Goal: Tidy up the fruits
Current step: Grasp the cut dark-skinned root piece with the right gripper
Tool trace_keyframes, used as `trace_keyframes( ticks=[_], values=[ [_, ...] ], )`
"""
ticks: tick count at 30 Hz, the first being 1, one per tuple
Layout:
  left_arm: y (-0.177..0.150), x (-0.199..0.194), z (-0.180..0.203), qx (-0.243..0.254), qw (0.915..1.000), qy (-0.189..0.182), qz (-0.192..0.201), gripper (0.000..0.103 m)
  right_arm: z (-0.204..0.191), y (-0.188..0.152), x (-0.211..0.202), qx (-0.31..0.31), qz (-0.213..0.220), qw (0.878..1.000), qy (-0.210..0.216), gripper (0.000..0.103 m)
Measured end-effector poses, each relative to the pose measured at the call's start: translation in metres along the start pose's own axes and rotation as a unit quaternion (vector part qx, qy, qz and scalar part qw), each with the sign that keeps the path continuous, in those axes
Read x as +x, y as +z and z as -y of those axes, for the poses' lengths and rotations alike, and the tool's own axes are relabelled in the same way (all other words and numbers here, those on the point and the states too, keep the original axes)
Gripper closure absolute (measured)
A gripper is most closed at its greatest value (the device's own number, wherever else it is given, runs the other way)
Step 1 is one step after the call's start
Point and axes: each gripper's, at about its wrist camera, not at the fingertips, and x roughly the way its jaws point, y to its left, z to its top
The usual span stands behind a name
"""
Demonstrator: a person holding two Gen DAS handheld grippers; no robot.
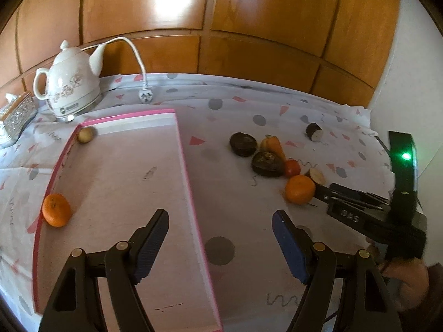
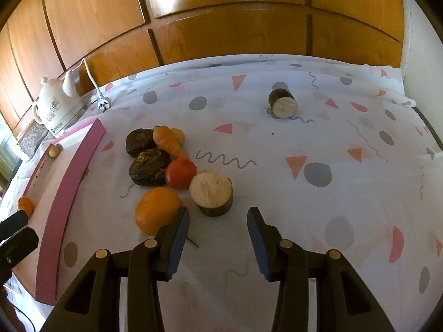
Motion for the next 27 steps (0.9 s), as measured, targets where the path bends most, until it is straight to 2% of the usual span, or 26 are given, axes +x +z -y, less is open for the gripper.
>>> trace_keyframes(
  ticks=[8, 9, 10, 18, 21, 27],
  values=[
    [0.003, 0.007, 0.008, 0.003, 0.9999, -0.012, -0.007, 0.025, -0.001, 0.01, 0.011, -0.01, 0.007, 1.0, -0.002, 0.059],
    [0.004, 0.009, 0.008, 0.0, 0.9999, -0.014, -0.009, 0.025, -0.001, 0.012, 0.012, -0.012, 0.009, 1.0, -0.003, 0.06],
    [0.005, 0.01, 0.009, -0.001, 0.9998, -0.015, -0.01, 0.025, -0.001, 0.013, 0.012, -0.017, 0.01, 1.0, -0.002, 0.07],
    [0.016, 0.026, 0.018, -0.012, 0.9994, -0.022, -0.023, 0.027, 0.004, 0.011, 0.011, -0.029, 0.017, 0.999, -0.012, 0.07],
    [0.017, 0.034, 0.026, -0.004, 0.9991, -0.027, -0.031, 0.028, 0.007, 0.01, 0.009, -0.031, 0.021, 0.999, -0.03, 0.07],
    [0.019, 0.049, 0.037, 0.001, 0.9985, -0.033, -0.044, 0.034, 0.015, 0.009, 0.007, -0.034, 0.025, 0.998, -0.047, 0.07]
  ],
)
